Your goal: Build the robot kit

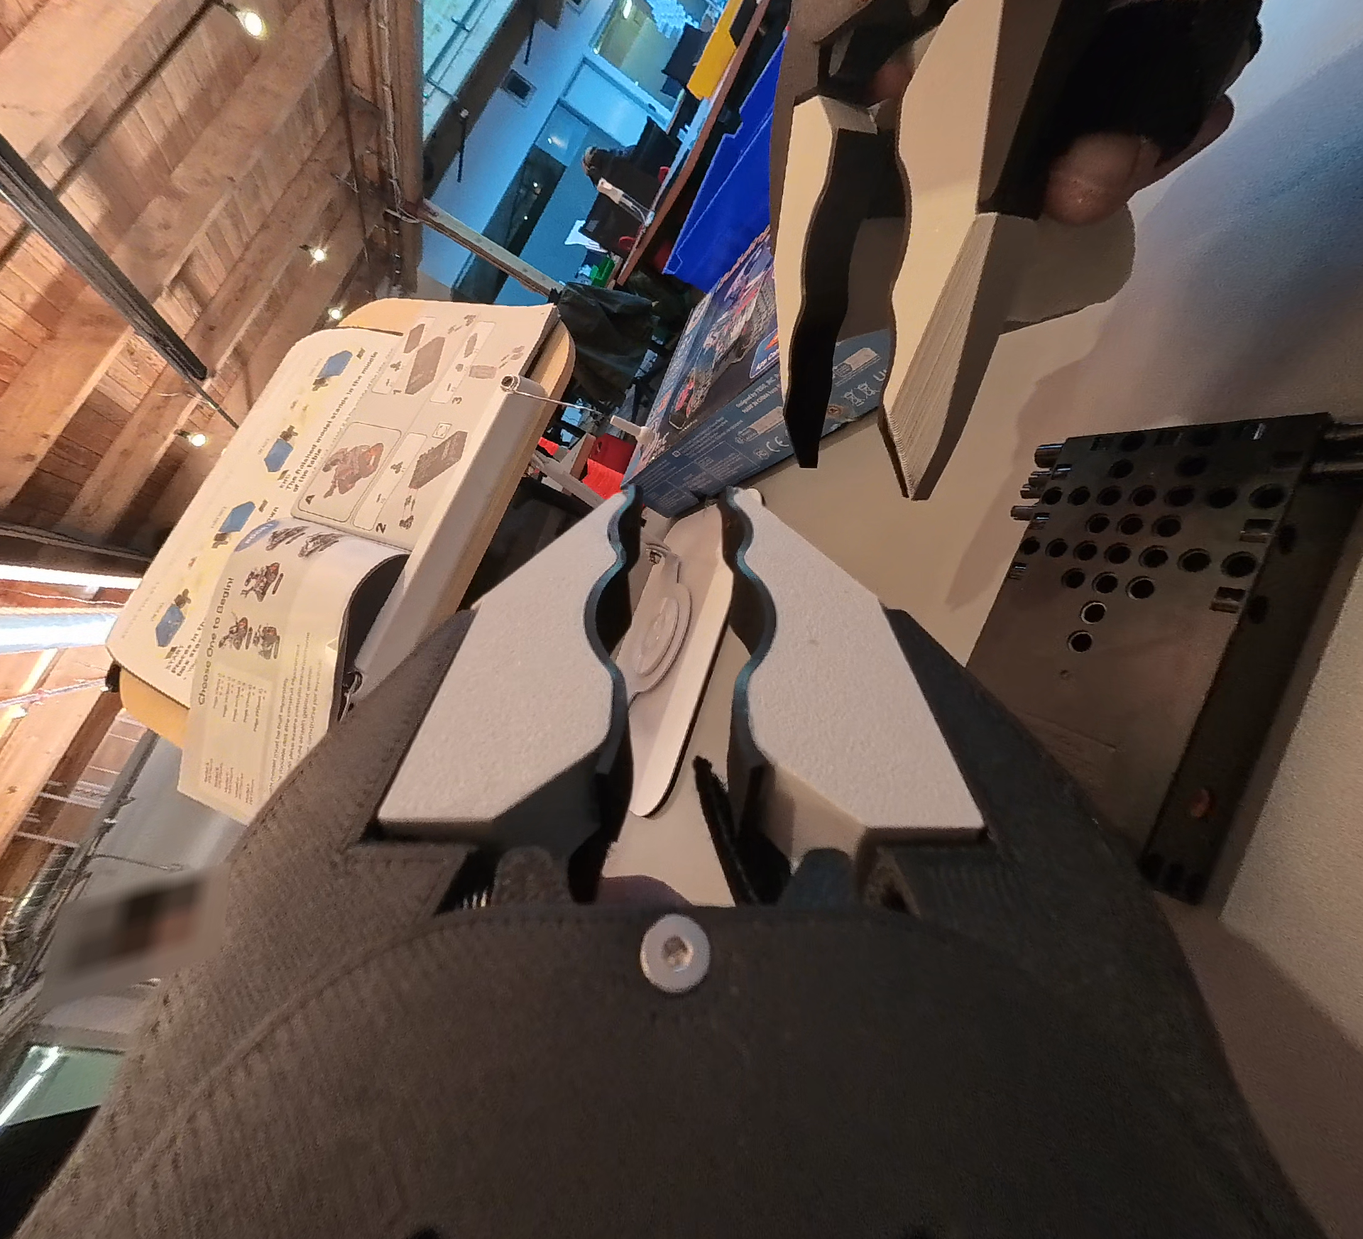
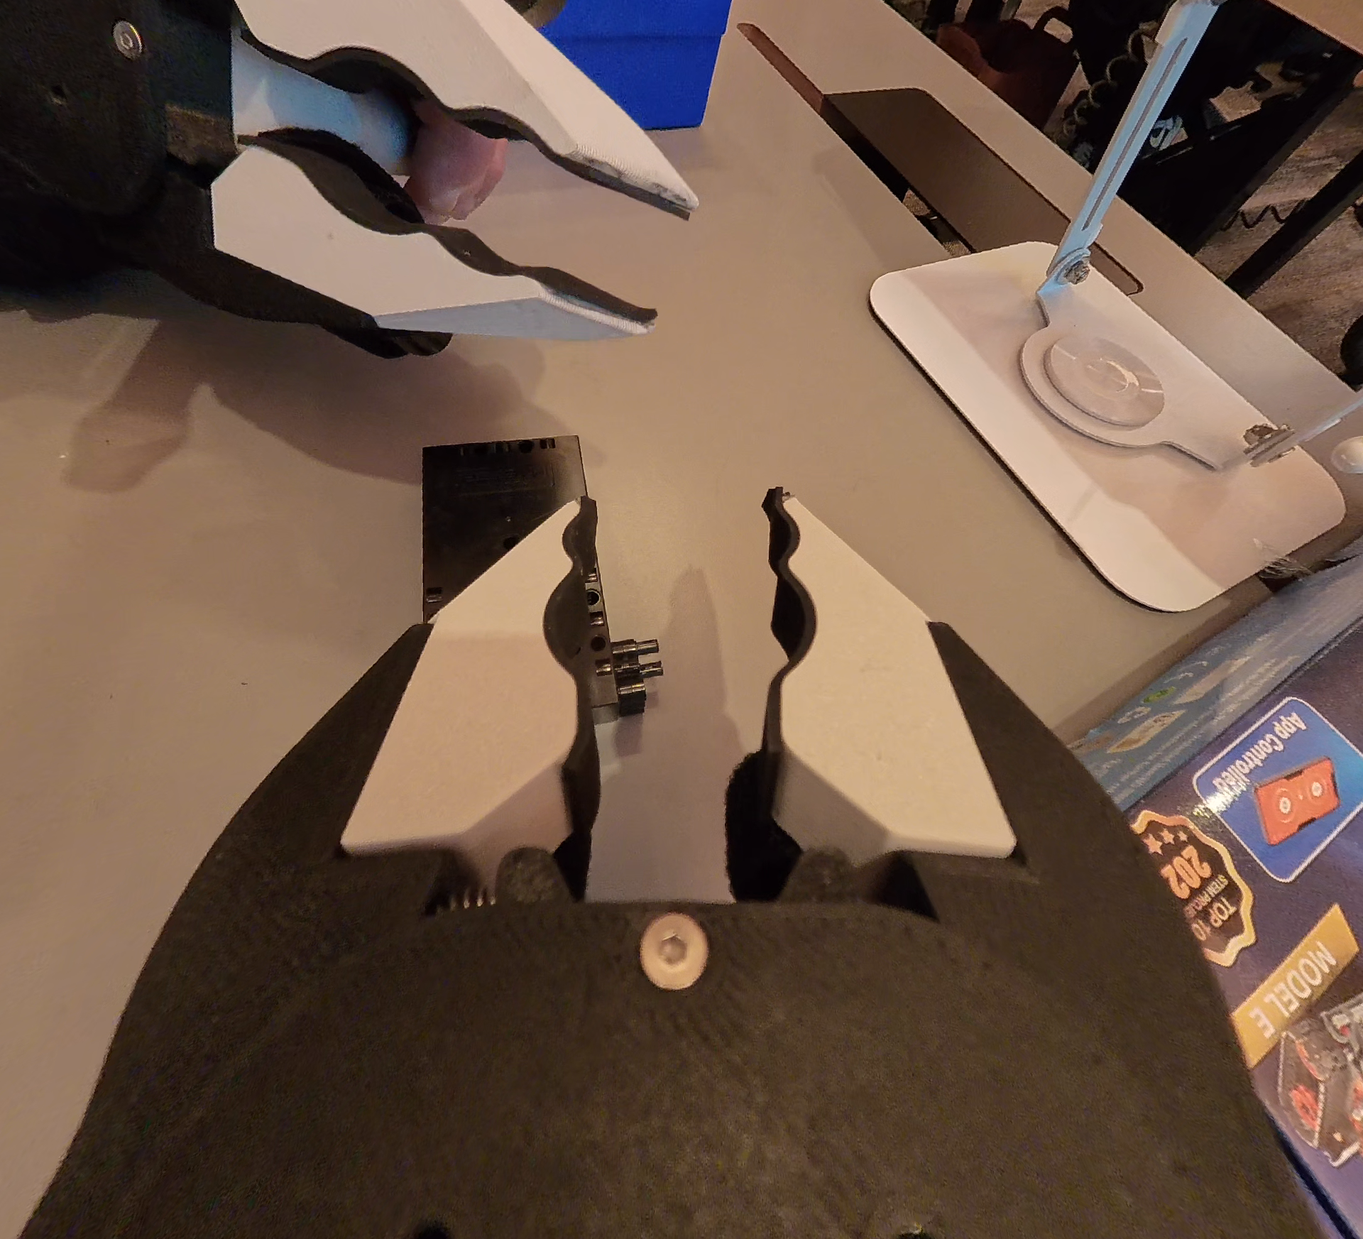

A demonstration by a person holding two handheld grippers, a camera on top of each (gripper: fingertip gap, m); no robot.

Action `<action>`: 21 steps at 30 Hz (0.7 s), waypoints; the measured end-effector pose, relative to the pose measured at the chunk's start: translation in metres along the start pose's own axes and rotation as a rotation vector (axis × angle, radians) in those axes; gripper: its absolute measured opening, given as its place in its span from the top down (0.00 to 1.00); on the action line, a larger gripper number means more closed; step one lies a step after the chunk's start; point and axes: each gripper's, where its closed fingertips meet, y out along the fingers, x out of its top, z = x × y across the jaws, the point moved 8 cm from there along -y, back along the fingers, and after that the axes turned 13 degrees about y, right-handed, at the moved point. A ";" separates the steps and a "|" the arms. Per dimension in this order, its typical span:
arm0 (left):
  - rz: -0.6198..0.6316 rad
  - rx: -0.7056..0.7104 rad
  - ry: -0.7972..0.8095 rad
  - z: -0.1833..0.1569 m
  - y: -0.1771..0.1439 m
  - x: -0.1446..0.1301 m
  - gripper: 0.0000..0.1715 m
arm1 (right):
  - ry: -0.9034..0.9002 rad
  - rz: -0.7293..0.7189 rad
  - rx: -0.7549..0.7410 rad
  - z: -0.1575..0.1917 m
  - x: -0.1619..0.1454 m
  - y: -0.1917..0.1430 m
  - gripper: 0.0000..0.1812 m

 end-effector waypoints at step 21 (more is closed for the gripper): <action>-0.019 0.047 0.007 0.005 -0.007 0.005 0.85 | -0.003 0.000 -0.001 0.000 0.000 0.000 0.75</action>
